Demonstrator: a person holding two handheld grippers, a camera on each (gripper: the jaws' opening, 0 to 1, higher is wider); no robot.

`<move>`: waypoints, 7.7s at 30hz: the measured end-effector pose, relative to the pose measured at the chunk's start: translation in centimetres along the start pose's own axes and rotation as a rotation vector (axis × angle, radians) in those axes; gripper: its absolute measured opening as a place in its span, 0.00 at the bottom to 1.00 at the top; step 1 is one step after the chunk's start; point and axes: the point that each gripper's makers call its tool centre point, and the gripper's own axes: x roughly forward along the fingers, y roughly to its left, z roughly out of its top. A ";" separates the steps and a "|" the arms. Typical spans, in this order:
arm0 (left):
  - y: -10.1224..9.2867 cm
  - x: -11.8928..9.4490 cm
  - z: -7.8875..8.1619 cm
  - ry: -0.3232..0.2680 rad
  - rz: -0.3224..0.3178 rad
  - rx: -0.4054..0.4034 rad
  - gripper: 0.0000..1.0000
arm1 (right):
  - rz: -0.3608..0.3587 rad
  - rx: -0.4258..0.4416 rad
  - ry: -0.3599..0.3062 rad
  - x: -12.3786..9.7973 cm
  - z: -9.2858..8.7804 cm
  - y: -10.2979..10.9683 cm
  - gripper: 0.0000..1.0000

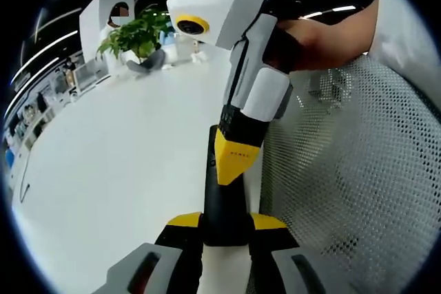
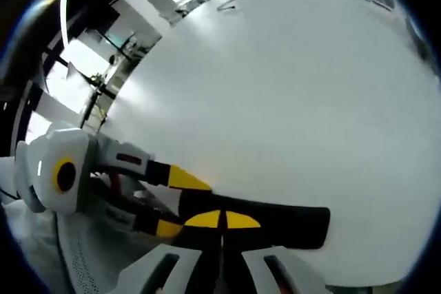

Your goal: Press the specified remote control buttons in sequence, fully releasing each button before pressing the next.

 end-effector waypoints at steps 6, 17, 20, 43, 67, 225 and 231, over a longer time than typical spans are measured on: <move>0.0 0.0 0.0 -0.003 -0.001 0.000 0.24 | 0.008 0.024 0.002 -0.1 0.0 0.1 0.00; 0.0 0.0 0.0 -0.003 0.001 -0.002 0.25 | 0.005 -0.085 0.002 0.3 0.1 0.9 0.00; 0.0 0.0 0.0 -0.008 0.000 -0.001 0.25 | -0.013 -0.077 0.019 0.4 -0.1 0.8 0.00; 0.1 0.0 0.1 -0.008 0.009 -0.005 0.24 | 0.004 0.027 -0.008 0.1 0.3 0.1 0.00; 0.2 0.1 0.2 0.023 0.031 -0.032 0.25 | -0.066 0.046 -0.560 -9.8 7.3 -1.1 0.06; 19.0 1.9 1.3 0.459 -0.043 0.037 0.24 | -0.741 -0.035 -0.893 -20.1 5.2 -9.8 0.83; 19.7 2.0 1.4 0.480 -0.051 0.046 0.24 | -0.746 -0.030 -0.898 -20.2 5.1 -9.9 0.83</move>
